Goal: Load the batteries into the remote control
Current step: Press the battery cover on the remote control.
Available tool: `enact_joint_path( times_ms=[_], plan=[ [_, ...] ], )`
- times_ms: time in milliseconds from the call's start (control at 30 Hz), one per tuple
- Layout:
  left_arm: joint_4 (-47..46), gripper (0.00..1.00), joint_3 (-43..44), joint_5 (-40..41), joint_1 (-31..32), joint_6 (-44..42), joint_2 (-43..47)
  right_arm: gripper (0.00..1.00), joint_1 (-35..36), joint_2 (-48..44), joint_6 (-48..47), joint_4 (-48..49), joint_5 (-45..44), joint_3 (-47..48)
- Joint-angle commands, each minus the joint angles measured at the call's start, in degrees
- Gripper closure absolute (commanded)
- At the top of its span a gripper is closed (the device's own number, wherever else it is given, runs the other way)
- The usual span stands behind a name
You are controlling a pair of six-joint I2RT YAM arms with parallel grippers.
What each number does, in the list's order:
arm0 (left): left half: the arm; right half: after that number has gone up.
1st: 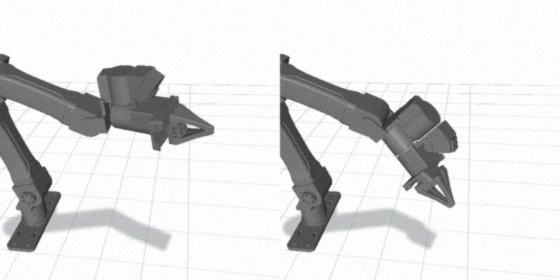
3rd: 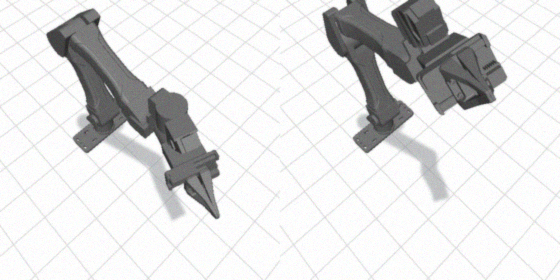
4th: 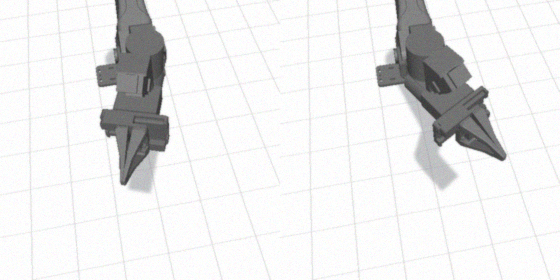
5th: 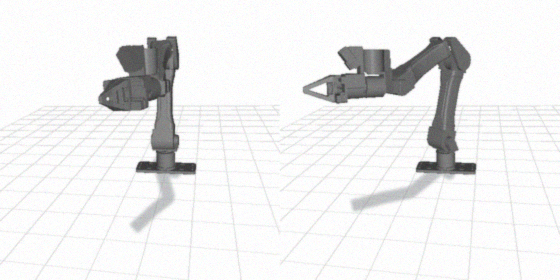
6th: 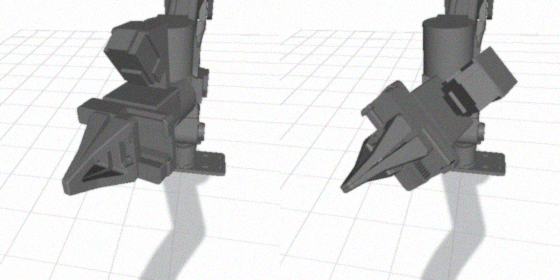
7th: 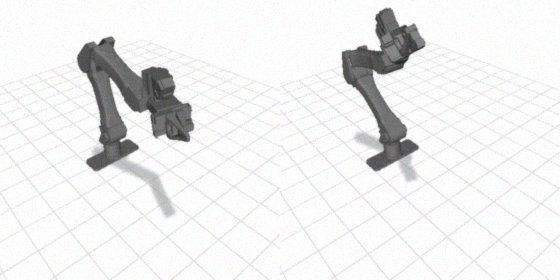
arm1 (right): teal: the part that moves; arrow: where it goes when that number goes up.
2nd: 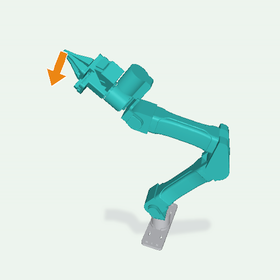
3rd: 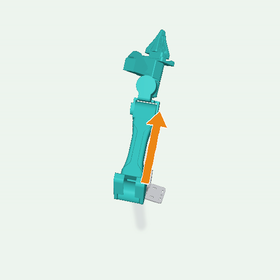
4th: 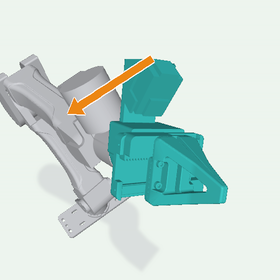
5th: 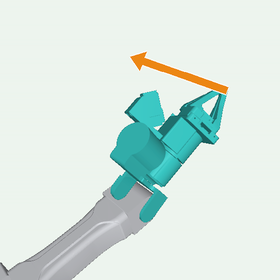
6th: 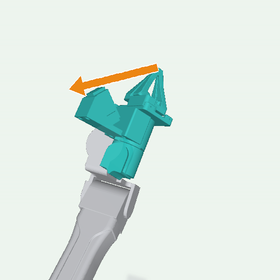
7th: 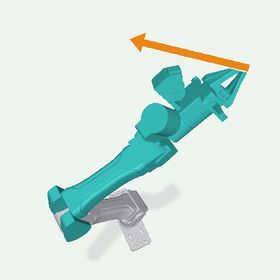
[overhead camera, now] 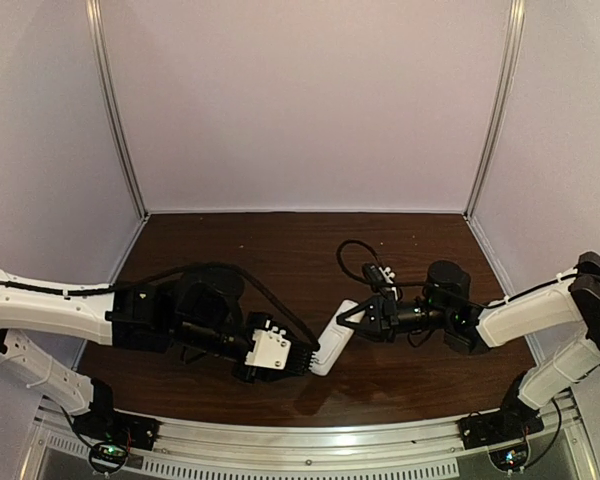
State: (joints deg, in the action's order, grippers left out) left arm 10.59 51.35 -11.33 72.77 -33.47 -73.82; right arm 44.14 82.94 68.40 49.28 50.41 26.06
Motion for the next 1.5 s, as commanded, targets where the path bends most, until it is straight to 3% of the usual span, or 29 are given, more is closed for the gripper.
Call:
enact_joint_path(
  times_ms=[0,1167,1467],
  plan=[
    [-0.4,0.61,2.3,1.1,1.1,-3.7,-2.4,1.0,0.8,0.6,0.6,3.5,1.6,2.0],
    [0.5,0.88,4.4,3.0,1.8,-3.4,-8.5,1.0,2.9,1.2,2.0,6.2,2.4,3.1],
    [2.3,0.68,2.5,2.9,1.7,-2.0,-7.7,1.0,3.0,0.9,2.7,7.9,3.0,2.9]
  ],
)
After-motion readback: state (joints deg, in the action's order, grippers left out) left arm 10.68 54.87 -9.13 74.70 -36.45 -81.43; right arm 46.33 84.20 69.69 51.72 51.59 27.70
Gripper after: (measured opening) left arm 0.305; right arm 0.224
